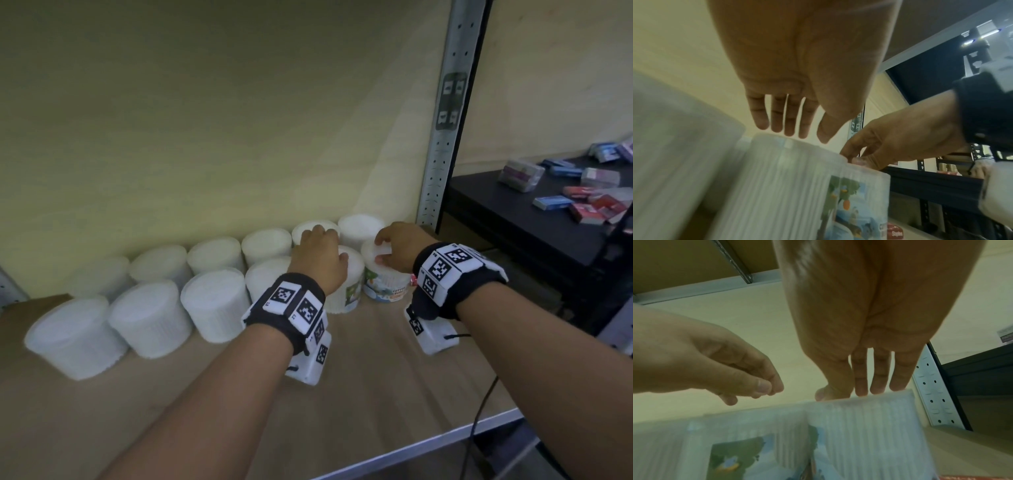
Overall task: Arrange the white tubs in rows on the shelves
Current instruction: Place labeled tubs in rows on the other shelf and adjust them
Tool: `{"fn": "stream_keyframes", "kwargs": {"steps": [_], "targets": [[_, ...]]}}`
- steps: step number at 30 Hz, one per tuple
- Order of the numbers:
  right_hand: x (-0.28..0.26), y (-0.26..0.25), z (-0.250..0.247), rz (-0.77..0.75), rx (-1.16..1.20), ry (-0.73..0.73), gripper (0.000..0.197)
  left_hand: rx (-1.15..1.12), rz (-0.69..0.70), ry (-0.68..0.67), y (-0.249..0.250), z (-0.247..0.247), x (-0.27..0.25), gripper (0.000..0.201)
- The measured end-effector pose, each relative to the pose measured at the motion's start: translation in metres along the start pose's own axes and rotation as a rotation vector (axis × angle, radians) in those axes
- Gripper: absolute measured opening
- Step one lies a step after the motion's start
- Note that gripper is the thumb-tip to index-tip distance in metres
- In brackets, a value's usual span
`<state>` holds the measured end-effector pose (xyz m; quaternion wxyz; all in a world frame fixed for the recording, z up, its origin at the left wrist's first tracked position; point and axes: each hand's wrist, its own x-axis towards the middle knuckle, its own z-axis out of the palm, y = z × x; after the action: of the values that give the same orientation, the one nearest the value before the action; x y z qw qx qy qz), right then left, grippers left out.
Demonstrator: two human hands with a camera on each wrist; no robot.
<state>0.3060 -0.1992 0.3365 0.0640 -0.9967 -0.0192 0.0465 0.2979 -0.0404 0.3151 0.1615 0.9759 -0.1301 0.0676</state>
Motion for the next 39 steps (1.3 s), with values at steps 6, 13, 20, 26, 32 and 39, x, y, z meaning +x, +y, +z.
{"fn": "stream_keyframes", "kwargs": {"steps": [6, 13, 20, 26, 32, 39], "targets": [[-0.001, 0.001, 0.000, -0.006, 0.001, 0.000, 0.049, 0.134, -0.044, -0.063, 0.000, 0.009, 0.003, 0.052], [-0.001, 0.001, 0.000, -0.014, 0.000, 0.009, 0.048, 0.084, -0.033, -0.107, -0.002, 0.007, 0.006, 0.049], [-0.001, 0.002, 0.000, -0.007, 0.007, 0.008, 0.049, 0.033, -0.017, -0.173, -0.003, 0.002, 0.009, 0.050], [-0.001, 0.001, 0.001, 0.002, 0.011, 0.014, 0.048, -0.072, -0.016, -0.212, -0.003, -0.001, 0.007, 0.049], [0.000, 0.003, 0.003, 0.023, 0.024, 0.010, 0.047, -0.110, -0.054, -0.003, 0.010, 0.000, 0.006, 0.048], [-0.001, 0.003, 0.002, 0.015, 0.018, 0.001, 0.048, 0.070, -0.083, -0.083, 0.009, 0.008, 0.006, 0.053]]}}
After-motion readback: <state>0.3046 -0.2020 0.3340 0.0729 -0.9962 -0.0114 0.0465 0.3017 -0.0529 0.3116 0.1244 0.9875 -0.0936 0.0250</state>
